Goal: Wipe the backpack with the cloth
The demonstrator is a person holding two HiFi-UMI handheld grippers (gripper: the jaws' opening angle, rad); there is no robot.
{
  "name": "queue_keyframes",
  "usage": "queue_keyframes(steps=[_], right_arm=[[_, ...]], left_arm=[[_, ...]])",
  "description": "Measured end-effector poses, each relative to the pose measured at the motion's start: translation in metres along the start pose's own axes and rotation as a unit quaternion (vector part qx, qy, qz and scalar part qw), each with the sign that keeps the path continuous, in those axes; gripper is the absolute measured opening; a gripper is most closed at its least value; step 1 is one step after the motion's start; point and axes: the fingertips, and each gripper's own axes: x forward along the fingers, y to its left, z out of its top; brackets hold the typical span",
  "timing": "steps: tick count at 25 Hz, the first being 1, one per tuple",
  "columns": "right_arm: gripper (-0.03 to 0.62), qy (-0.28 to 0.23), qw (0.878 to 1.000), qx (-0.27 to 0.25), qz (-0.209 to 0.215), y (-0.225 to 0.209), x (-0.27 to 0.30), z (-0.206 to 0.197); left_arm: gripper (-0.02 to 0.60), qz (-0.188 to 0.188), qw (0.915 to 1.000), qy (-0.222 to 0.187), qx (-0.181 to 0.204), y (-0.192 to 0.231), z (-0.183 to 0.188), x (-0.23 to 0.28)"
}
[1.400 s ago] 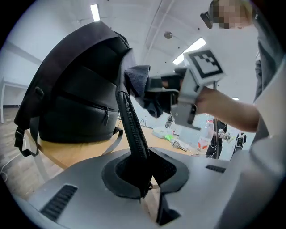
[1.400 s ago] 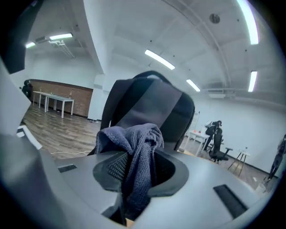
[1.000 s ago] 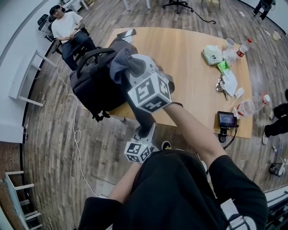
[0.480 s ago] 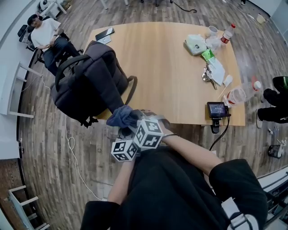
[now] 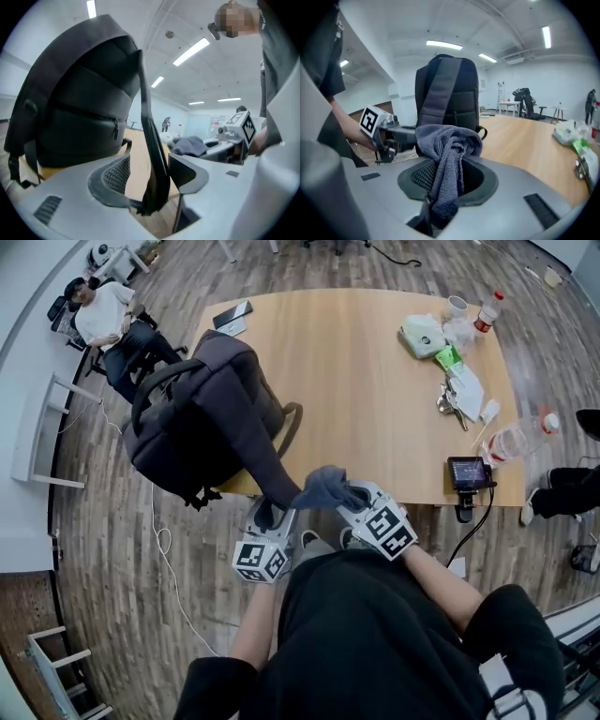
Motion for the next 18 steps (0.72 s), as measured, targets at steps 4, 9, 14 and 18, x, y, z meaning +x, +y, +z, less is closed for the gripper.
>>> queue_keyframes(steps=[4,9,14,18], right_arm=[[0.112,0.016,0.999,0.027,-0.022,-0.007,-0.014,-0.026],[0.112,0.017,0.999,0.020,-0.019,-0.005,-0.014,-0.028],[0.112,0.006,0.999,0.028,-0.024,-0.006,-0.013,-0.019],[0.112,0.006,0.999,0.035,-0.023,-0.010,-0.008,-0.019]], left_arm=[[0.259,-0.025,0.9949,-0.094,0.025,0.003,0.086,0.017],[0.074,0.030,0.9966,-0.061,0.046,0.013,0.133,0.058],[0.064,0.133,0.9875,-0.085,0.015,0.063,0.137,0.011],[0.064,0.139,0.9854,-0.097,0.010,0.093,0.155,-0.010]])
